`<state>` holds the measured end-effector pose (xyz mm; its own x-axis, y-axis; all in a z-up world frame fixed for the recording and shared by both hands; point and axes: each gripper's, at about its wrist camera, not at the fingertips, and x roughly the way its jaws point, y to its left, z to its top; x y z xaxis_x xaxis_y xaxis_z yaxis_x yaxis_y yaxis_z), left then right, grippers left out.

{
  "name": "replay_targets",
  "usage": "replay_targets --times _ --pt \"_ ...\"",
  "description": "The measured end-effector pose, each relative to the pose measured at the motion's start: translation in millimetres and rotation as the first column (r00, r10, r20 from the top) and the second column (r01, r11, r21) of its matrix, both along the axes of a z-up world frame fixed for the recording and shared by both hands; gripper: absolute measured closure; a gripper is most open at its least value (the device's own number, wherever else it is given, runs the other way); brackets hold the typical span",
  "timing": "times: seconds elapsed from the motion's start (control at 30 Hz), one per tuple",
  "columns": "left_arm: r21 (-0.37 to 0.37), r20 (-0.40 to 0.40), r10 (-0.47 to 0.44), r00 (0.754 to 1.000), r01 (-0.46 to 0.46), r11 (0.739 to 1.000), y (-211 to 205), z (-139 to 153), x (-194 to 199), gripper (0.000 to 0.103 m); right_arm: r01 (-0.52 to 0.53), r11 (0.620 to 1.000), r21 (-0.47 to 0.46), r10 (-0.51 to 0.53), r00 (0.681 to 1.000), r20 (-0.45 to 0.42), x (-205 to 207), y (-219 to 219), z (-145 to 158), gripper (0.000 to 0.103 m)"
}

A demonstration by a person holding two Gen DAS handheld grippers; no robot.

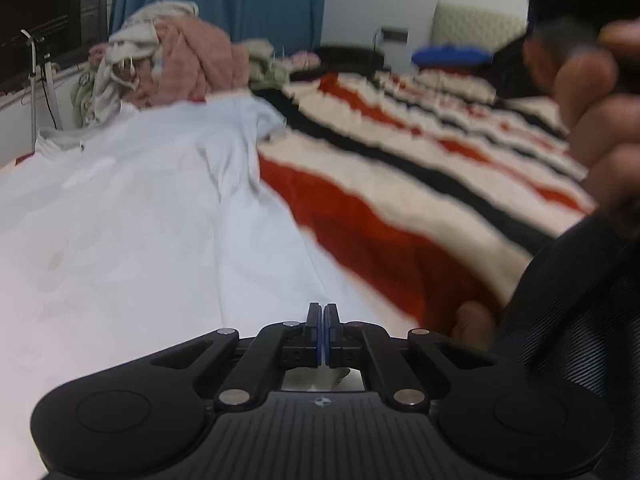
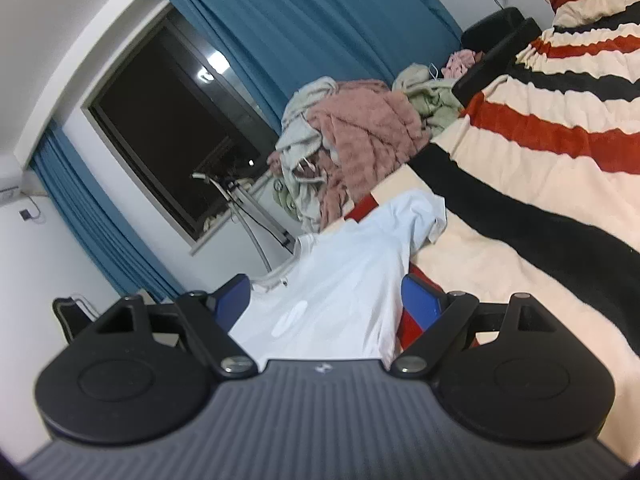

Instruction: Fold clothes

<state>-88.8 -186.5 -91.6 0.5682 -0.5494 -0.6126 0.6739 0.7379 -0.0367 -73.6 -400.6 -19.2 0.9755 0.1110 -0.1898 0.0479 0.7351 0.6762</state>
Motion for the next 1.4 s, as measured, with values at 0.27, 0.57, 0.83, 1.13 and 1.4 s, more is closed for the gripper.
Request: replay_targets --times 0.27,0.57,0.83,1.13,1.4 --pt "-0.341 -0.194 -0.132 0.972 0.059 0.938 -17 30 18 0.102 0.039 0.998 -0.041 -0.034 0.994 0.107 -25 -14 36 0.018" --pt "-0.226 -0.425 -0.225 0.877 0.138 0.964 -109 4 54 0.101 0.035 0.982 -0.185 -0.019 0.996 0.087 -31 -21 71 0.018" --pt "-0.189 -0.324 -0.121 0.938 0.061 0.980 -62 31 68 0.038 -0.016 0.964 -0.265 0.019 1.000 0.007 -14 -5 65 0.018" --pt "-0.102 -0.056 0.203 0.978 -0.208 0.973 59 109 74 0.020 -0.069 0.916 -0.394 0.080 0.997 0.012 11 50 82 0.018" --pt "-0.191 0.120 0.410 0.904 -0.384 0.903 138 150 44 0.005 -0.097 0.888 -0.449 0.107 0.994 -0.004 29 95 57 0.019"
